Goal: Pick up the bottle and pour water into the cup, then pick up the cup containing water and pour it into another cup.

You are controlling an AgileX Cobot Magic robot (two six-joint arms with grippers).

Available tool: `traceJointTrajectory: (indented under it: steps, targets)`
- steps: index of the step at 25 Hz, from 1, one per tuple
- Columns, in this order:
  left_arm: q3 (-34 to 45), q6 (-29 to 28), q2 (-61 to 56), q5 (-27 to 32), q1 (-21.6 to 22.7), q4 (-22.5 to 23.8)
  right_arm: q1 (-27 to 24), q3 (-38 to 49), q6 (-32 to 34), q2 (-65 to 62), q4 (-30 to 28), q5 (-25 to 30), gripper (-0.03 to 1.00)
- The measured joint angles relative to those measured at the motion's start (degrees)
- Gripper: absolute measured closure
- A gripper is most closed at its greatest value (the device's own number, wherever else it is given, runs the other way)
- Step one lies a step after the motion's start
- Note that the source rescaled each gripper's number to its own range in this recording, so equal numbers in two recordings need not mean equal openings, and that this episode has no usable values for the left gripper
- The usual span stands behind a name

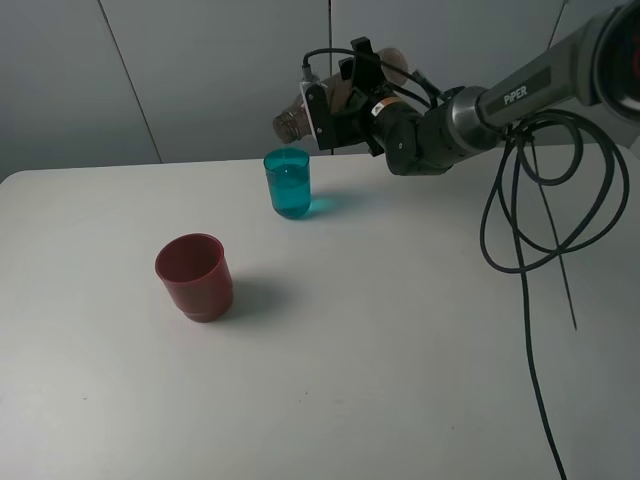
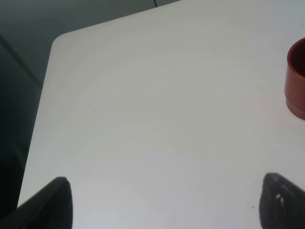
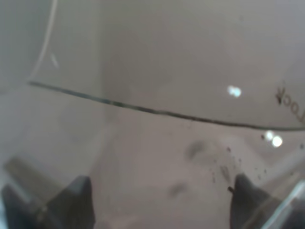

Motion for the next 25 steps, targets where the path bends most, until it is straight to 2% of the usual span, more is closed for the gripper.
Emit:
traceJointTrajectory:
  steps: [5, 11, 17, 21, 25]
  targets:
    - [0.0, 0.2, 0.0, 0.0, 0.0, 0.0, 0.0, 3.9, 11.9, -2.1, 0.2, 1.6, 0.96]
    - [0.0, 0.2, 0.0, 0.0, 0.0, 0.0, 0.0, 11.7, 30.5, -7.8, 0.5, 1.9, 0.96]
    - [0.0, 0.2, 0.0, 0.0, 0.0, 0.0, -0.3, 18.5, 51.5, -12.1, 0.2, 2.0, 0.96]
    - [0.0, 0.2, 0.0, 0.0, 0.0, 0.0, -2.4, 22.1, 67.6, -13.1, -1.5, 1.8, 0.96]
    - [0.0, 0.2, 0.0, 0.0, 0.0, 0.0, -5.0, 24.4, 80.6, -13.3, -3.6, 1.4, 0.96]
